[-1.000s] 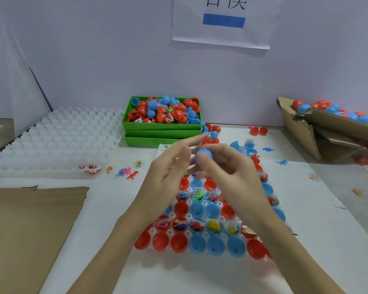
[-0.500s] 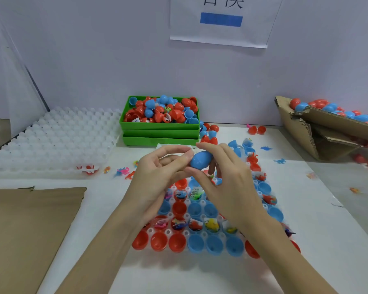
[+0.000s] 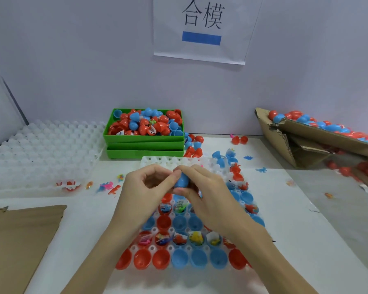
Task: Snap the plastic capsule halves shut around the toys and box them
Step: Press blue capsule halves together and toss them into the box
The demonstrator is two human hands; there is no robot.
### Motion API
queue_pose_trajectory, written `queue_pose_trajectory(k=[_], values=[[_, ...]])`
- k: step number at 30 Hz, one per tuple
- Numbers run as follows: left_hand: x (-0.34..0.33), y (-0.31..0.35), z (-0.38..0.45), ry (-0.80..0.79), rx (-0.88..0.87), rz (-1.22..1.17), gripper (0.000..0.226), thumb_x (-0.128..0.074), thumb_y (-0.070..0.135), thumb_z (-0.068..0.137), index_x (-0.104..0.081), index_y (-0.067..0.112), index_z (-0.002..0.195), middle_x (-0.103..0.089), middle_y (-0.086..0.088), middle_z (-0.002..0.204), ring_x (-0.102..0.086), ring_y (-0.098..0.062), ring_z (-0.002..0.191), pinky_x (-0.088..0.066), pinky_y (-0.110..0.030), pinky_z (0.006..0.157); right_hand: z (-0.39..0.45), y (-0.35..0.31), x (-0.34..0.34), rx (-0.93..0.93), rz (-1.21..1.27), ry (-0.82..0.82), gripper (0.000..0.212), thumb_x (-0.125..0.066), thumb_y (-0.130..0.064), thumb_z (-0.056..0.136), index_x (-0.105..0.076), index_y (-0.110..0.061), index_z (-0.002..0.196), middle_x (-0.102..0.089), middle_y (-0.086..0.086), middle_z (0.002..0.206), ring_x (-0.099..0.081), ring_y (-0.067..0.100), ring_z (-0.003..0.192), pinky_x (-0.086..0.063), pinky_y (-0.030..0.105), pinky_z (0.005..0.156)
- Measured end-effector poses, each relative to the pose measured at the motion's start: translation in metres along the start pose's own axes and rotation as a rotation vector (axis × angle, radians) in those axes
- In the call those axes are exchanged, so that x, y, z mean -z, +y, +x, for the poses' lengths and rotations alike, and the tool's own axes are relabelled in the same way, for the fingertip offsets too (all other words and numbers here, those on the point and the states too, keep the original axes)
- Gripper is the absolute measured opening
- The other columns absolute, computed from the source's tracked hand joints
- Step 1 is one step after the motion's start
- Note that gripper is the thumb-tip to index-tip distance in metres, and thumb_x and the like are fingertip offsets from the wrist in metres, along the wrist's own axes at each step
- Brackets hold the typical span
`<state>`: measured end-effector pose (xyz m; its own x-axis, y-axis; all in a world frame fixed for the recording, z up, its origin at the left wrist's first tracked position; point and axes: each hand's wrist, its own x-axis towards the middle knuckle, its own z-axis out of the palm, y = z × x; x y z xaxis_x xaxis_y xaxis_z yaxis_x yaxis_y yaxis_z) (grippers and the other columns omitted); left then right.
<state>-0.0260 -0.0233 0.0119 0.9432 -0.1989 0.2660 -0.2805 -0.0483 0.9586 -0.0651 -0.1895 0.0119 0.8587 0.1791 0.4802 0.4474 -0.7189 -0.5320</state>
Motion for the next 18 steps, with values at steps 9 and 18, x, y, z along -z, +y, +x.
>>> queue_pose_trajectory(k=[9,18], values=[[0.010,-0.002,0.006,0.127,0.064,-0.061,0.031,-0.061,0.036,0.101,-0.079,0.016,0.087,-0.078,-0.004,0.083,-0.077,-0.020,0.075,-0.061,-0.022,0.066,0.008,0.006,0.006,-0.422,0.633,0.025,0.035,-0.057,-0.025,0.106,-0.057,-0.018,0.140,-0.074,0.001,0.116,-0.073,0.014,0.105,-0.059,0.026,0.085],[0.011,-0.003,0.008,0.127,0.108,-0.004,0.034,-0.055,0.032,0.106,-0.078,0.017,0.086,-0.078,0.000,0.081,-0.075,-0.018,0.074,-0.060,-0.022,0.060,0.077,0.065,0.138,-0.377,1.963,0.536,0.067,-0.030,-0.047,0.111,-0.031,0.003,0.154,-0.056,0.033,0.142,-0.062,0.042,0.127,-0.057,0.044,0.092]])
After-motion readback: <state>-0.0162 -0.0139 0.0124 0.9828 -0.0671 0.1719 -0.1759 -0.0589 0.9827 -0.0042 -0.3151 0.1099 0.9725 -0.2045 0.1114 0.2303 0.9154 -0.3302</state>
